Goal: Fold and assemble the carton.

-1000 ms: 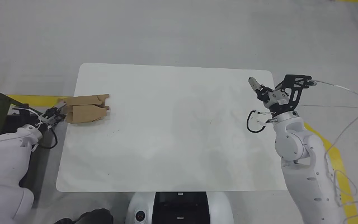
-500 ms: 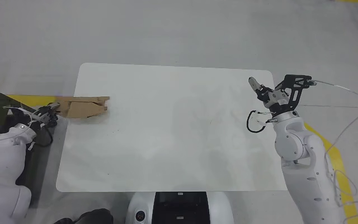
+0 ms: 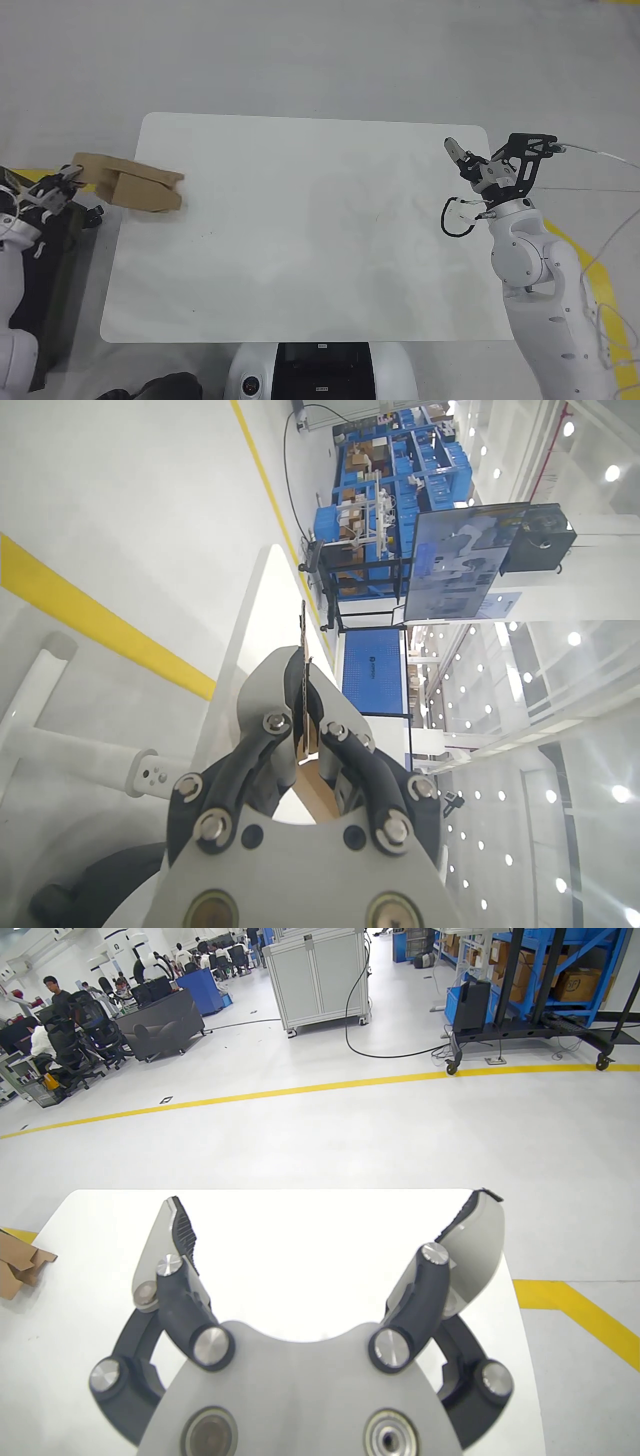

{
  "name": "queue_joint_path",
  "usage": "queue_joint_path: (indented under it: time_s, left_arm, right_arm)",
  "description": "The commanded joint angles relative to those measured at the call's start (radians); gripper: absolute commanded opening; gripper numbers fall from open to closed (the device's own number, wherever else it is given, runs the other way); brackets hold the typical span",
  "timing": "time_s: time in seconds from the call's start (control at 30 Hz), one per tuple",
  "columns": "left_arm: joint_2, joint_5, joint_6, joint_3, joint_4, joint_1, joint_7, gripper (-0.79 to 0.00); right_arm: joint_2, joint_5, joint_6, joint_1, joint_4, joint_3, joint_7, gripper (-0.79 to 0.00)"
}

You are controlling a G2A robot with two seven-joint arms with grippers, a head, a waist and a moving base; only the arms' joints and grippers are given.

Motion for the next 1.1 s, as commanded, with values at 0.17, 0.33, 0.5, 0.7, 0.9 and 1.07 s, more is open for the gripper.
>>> queue_joint_path:
  time_s: [0.17, 0.33, 0.5, 0.7, 0.9, 1.07]
  left_arm:
    - [0.012, -0.018, 0.032, -0.037, -0.061, 0.002, -0.047, -0.785]
    - [0.021, -0.04, 0.068, -0.068, -0.121, 0.003, -0.093, -0.785]
    - [0.028, -0.038, 0.106, -0.09, -0.213, 0.016, -0.124, -0.785]
    - [0.025, -0.026, 0.157, -0.094, -0.403, 0.073, -0.098, -0.785]
    - [0.016, -0.013, 0.218, -0.087, -0.65, 0.177, -0.006, -0.785]
    - [0.011, -0.011, 0.285, -0.09, -0.847, 0.257, 0.079, -0.785]
  right_arm:
    - [0.0, 0.0, 0.0, 0.0, 0.0, 0.0, 0.0, 0.0]
    - [0.0, 0.0, 0.0, 0.0, 0.0, 0.0, 0.0, 0.0]
    - [0.0, 0.0, 0.0, 0.0, 0.0, 0.0, 0.0, 0.0]
    - [0.0, 0.0, 0.0, 0.0, 0.0, 0.0, 0.0, 0.0]
    - [0.0, 0.0, 0.0, 0.0, 0.0, 0.0, 0.0, 0.0]
    - [0.0, 0.0, 0.0, 0.0, 0.0, 0.0, 0.0, 0.0]
